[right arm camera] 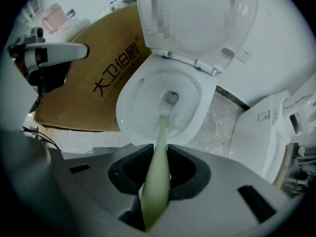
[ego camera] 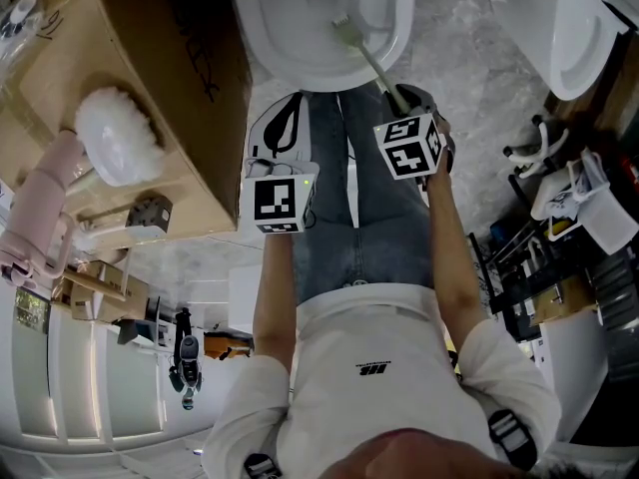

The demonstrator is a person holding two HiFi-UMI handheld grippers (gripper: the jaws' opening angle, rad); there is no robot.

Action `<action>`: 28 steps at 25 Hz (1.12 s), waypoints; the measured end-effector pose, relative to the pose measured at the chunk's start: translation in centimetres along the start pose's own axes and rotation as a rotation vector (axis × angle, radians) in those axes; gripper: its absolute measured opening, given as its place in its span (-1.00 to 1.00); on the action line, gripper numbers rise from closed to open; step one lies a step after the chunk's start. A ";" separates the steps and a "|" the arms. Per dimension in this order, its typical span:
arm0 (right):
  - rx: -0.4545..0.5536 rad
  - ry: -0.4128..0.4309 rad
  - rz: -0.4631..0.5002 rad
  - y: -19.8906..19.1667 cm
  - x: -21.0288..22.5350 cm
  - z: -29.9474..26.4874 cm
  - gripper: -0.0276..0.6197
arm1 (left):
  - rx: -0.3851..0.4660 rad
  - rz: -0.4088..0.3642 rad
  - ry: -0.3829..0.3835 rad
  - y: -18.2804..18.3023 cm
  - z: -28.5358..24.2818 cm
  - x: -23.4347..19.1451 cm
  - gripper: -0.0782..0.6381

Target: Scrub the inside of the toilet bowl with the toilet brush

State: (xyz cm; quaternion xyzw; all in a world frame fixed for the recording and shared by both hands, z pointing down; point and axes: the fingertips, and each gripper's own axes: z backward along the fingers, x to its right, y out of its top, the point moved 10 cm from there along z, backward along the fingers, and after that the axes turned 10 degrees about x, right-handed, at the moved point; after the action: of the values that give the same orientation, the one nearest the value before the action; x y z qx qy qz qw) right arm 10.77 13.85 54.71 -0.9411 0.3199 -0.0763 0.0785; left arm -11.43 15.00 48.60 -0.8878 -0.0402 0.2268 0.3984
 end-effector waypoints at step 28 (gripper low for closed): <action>-0.086 -0.034 0.603 3.5 5.9 -1.8 -0.67 | 0.026 0.094 0.053 0.1 -2.4 -0.5 -0.75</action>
State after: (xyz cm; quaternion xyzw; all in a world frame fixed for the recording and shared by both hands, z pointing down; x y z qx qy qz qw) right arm 12.94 7.33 56.33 -0.8074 0.5863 -0.0199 0.0630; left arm -10.87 13.15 50.06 -0.8892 0.0149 0.2220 0.3999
